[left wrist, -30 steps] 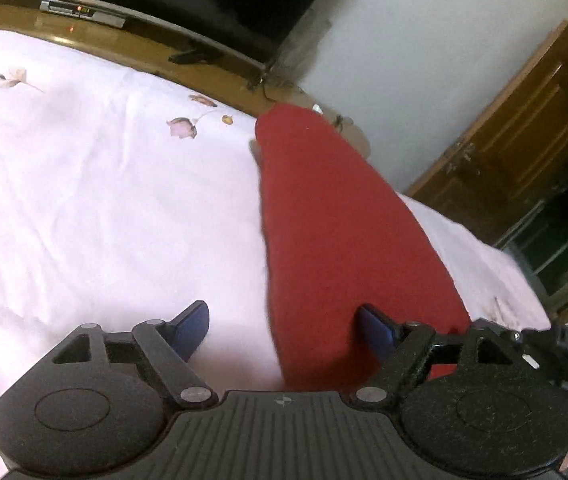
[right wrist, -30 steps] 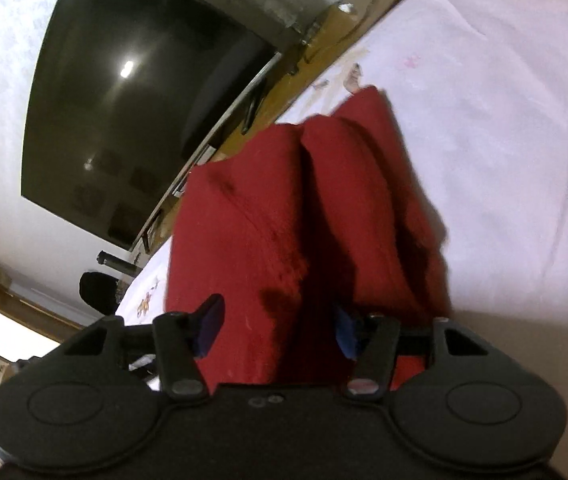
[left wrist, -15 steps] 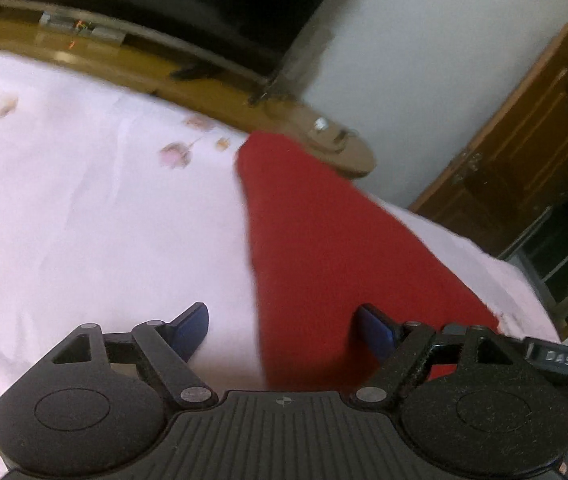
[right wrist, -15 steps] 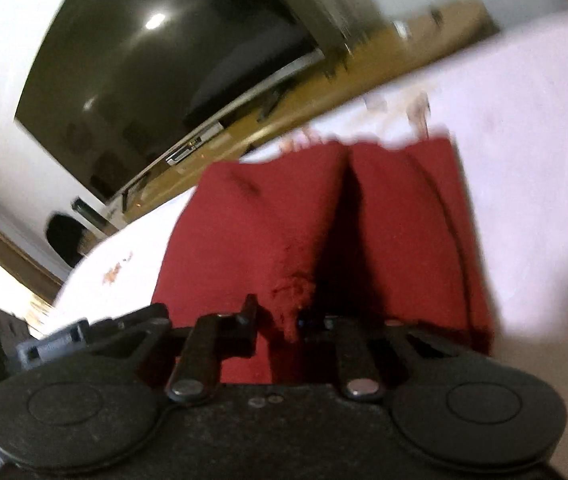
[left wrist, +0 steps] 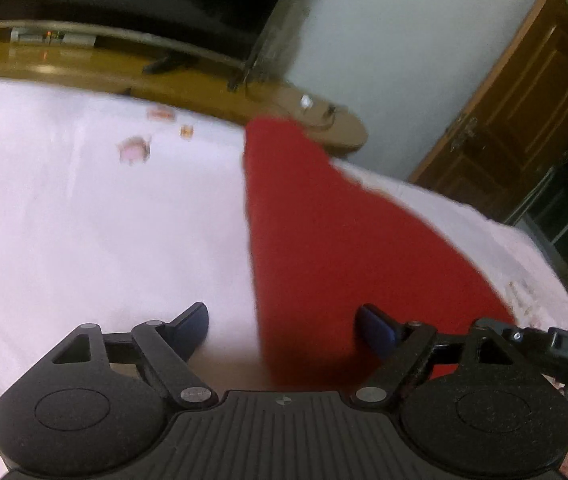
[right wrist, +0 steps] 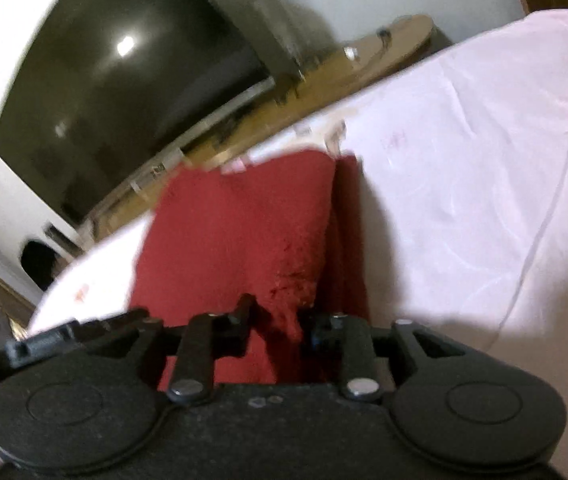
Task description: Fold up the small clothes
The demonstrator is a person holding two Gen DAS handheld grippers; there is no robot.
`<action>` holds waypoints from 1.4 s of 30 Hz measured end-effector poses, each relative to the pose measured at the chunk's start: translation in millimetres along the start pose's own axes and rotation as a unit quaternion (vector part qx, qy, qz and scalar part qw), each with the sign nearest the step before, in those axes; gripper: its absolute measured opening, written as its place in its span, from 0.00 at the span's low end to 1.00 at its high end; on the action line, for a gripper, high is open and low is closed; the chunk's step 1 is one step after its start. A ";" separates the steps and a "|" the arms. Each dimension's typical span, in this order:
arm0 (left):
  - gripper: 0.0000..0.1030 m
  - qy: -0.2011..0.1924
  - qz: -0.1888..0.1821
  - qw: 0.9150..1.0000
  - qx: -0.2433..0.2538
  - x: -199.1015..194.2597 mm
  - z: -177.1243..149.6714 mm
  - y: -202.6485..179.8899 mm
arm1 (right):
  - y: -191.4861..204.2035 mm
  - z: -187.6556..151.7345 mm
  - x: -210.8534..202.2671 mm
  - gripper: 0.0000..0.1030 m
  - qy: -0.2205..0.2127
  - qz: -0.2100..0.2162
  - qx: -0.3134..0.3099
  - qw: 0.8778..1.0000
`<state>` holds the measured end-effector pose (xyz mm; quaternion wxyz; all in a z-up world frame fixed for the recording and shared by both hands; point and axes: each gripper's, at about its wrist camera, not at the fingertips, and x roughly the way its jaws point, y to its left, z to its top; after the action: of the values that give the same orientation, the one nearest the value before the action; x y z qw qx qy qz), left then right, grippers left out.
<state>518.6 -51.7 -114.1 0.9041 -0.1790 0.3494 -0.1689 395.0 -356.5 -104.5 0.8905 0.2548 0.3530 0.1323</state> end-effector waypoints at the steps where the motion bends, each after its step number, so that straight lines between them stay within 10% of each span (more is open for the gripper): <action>1: 0.80 -0.014 -0.011 1.000 -0.002 -5.1 4.9 2.5 | 0.5 2.6 -6.1 0.35 -0.017 -0.001 -0.002 1.000; 3: 0.80 -0.026 -0.032 0.999 -0.012 -5.0 15.0 7.0 | -7.3 10.5 -10.4 0.55 -0.046 0.011 0.020 0.999; 10: 0.80 0.001 -0.047 0.999 -0.008 28.6 38.9 15.0 | -35.1 46.5 28.4 0.55 -0.037 0.068 0.086 0.993; 13: 0.80 0.019 -0.058 0.998 -0.023 48.4 39.9 22.0 | -42.2 54.6 46.7 0.44 -0.019 0.072 0.105 0.992; 14: 0.80 0.021 -0.059 0.998 -0.029 53.8 38.0 24.4 | -40.8 55.9 48.9 0.26 -0.024 0.060 0.100 0.993; 15: 0.80 0.017 -0.060 0.998 -0.032 55.4 37.1 25.1 | -34.8 55.7 47.1 0.09 -0.037 0.040 0.081 0.995; 21: 0.80 0.002 -0.029 1.000 -0.007 64.8 35.9 17.6 | 34.7 26.4 16.1 0.08 -0.150 -0.082 -0.147 0.974; 29: 0.82 0.024 -0.009 1.000 0.007 66.5 48.2 8.0 | 14.7 20.1 39.7 0.18 -0.094 -0.148 -0.119 0.977; 34: 0.82 -0.058 -0.024 0.997 0.050 28.8 56.6 -11.3 | 34.6 33.4 15.4 0.24 -0.154 -0.121 -0.139 0.971; 38: 0.82 -0.039 -0.025 0.993 0.109 44.3 53.5 -45.5 | 77.0 29.6 19.8 0.24 -0.125 -0.086 -0.235 0.960; 42: 0.83 0.011 0.023 0.988 0.155 82.1 38.9 -52.9 | 93.2 21.7 66.9 0.24 -0.021 -0.163 -0.303 0.939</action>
<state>593.3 -125.5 -110.7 0.9208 -0.0265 0.3326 -0.2021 452.8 -258.6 -77.5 0.9419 -0.0858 0.3146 0.0806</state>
